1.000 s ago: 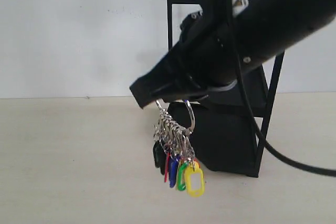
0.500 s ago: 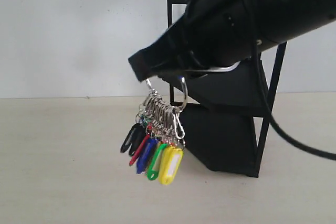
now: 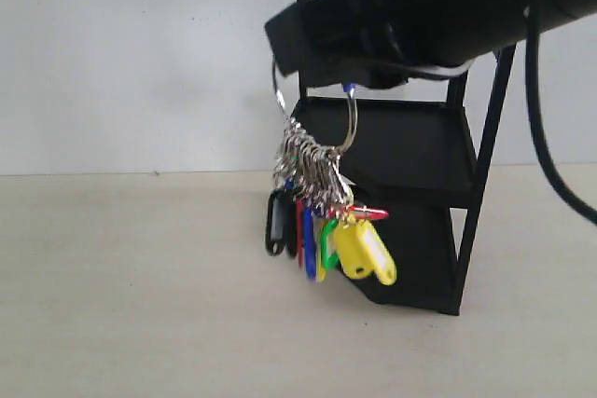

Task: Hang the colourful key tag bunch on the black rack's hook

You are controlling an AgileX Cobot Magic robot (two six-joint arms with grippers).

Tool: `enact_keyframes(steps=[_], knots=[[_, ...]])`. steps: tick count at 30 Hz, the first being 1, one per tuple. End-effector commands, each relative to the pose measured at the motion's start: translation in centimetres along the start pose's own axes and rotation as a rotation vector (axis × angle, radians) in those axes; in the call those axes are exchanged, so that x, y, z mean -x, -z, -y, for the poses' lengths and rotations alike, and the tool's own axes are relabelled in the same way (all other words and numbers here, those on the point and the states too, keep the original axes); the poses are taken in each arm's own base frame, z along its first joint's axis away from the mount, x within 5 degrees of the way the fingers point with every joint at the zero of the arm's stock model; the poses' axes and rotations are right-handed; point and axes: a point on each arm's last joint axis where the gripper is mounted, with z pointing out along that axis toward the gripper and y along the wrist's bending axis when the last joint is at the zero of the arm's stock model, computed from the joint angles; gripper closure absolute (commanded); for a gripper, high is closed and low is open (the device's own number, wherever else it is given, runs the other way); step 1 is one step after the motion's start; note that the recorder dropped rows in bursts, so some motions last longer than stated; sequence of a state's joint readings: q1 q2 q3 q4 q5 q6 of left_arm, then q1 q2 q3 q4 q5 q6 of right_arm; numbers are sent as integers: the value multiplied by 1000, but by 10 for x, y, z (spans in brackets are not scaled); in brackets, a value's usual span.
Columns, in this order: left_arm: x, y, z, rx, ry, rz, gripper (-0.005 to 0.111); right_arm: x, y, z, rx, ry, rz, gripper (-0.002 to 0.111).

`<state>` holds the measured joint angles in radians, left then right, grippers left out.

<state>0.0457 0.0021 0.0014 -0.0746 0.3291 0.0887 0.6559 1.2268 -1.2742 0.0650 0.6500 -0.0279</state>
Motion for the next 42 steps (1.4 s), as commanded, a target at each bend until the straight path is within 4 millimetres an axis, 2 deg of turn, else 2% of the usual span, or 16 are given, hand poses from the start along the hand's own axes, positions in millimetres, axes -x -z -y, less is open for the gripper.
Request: enact_keyframes(steps=[1, 3, 6, 8, 10, 13, 16, 19, 23, 27, 29, 31, 32, 35, 39, 42], knots=[[2, 0, 0, 1, 18, 19, 102, 10, 19, 9, -34, -87, 104, 108], [2, 0, 0, 1, 18, 19, 102, 11, 19, 1, 27, -149, 108, 108], [2, 0, 0, 1, 18, 19, 102, -1, 15, -8, 58, 88, -15, 108], [2, 0, 0, 1, 18, 19, 102, 3, 23, -3, 7, 28, 32, 108], [2, 0, 0, 1, 18, 19, 102, 4, 21, -11, 80, -87, 37, 108], [2, 0, 0, 1, 18, 19, 102, -4, 15, -14, 97, 128, -47, 108], [2, 0, 0, 1, 18, 19, 102, 1, 24, 3, -30, -51, 9, 108], [2, 0, 0, 1, 18, 19, 102, 4, 27, 3, -18, -186, 43, 108], [2, 0, 0, 1, 18, 19, 102, -4, 28, -6, 26, 82, -43, 108], [2, 0, 0, 1, 18, 19, 102, 1, 45, 13, -111, -178, 41, 108], [2, 0, 0, 1, 18, 19, 102, 4, 47, 10, -85, -252, 78, 108], [2, 0, 0, 1, 18, 19, 102, -2, 47, -2, -18, -6, 5, 108], [2, 0, 0, 1, 18, 19, 102, -6, 53, 3, -68, 32, -40, 108], [2, 0, 0, 1, 18, 19, 102, -8, 74, 17, -233, -91, -7, 108], [2, 0, 0, 1, 18, 19, 102, -22, 122, 48, -621, -145, -42, 108], [2, 0, 0, 1, 18, 19, 102, -24, 140, 58, -775, -154, -28, 108]])
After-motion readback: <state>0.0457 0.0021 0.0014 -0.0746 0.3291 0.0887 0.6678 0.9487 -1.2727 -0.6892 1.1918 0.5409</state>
